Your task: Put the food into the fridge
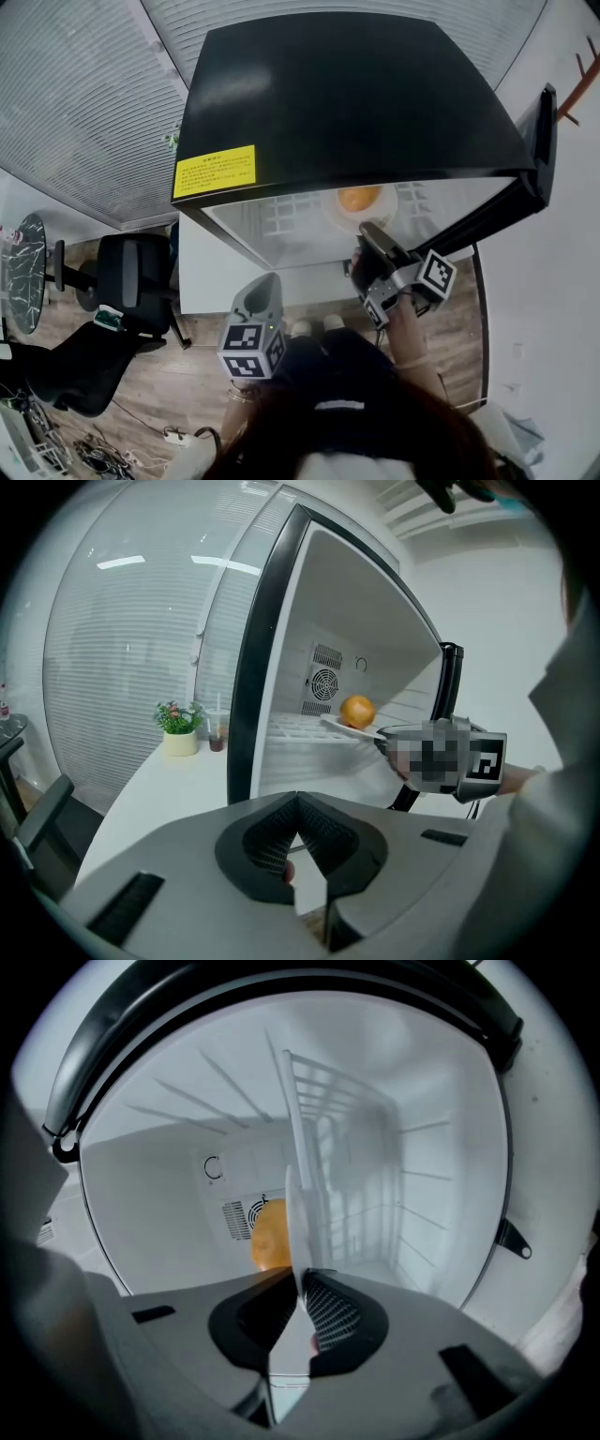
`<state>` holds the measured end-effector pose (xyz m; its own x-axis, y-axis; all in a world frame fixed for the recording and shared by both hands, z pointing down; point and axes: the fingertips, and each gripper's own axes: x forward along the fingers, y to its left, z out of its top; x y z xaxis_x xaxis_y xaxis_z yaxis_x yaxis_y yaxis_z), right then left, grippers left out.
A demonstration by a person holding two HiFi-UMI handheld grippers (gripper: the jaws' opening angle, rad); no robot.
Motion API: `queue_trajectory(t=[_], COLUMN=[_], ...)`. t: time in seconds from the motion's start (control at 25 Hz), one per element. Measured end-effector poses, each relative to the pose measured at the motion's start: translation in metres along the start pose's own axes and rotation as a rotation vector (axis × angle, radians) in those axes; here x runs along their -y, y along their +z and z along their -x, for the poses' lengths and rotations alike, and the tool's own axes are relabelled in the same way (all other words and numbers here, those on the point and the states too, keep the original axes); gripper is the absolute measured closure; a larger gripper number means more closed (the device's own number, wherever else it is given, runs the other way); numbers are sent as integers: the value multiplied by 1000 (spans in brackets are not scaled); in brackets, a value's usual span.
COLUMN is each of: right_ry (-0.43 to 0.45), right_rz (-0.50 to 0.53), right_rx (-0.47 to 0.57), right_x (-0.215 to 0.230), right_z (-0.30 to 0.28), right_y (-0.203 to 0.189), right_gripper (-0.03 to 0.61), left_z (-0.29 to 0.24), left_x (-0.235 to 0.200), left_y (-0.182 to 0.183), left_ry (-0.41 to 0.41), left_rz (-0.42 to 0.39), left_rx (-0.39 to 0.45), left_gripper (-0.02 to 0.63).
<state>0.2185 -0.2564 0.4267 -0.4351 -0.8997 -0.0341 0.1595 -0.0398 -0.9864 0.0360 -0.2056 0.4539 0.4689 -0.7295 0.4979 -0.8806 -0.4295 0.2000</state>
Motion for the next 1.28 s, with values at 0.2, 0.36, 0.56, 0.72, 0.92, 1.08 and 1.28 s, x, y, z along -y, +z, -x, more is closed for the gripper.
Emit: queue_trajectory(t=[0.2, 0.36, 0.56, 0.72, 0.92, 1.08, 1.28], right_ry=[0, 4, 20, 34, 44, 58, 62], right_rz=[-2, -5, -19, -35, -33, -29, -18], right_rx=[2, 2, 1, 3, 10, 3, -3], right_x=[2, 0, 1, 0, -2, -4, -3], right_z=[-2, -5, -5, -4, -2, 0, 2], right_y=[2, 2, 2, 3, 3, 2, 0], right_gripper=[545, 545, 540, 535, 534, 528, 529], left_z=[0, 0, -1, -2, -2, -1, 1], left_x=[-3, -5, -5, -3, -1, 3, 7], left_y=[-1, 1, 1, 2, 2, 1, -1], left_ry=[6, 8, 7, 3, 0, 0, 3], left_rz=[3, 3, 2, -3, -8, -12, -18], left_rx=[1, 0, -2, -3, -6, -8, -6], left_gripper=[615, 614, 615, 615, 615, 615, 615])
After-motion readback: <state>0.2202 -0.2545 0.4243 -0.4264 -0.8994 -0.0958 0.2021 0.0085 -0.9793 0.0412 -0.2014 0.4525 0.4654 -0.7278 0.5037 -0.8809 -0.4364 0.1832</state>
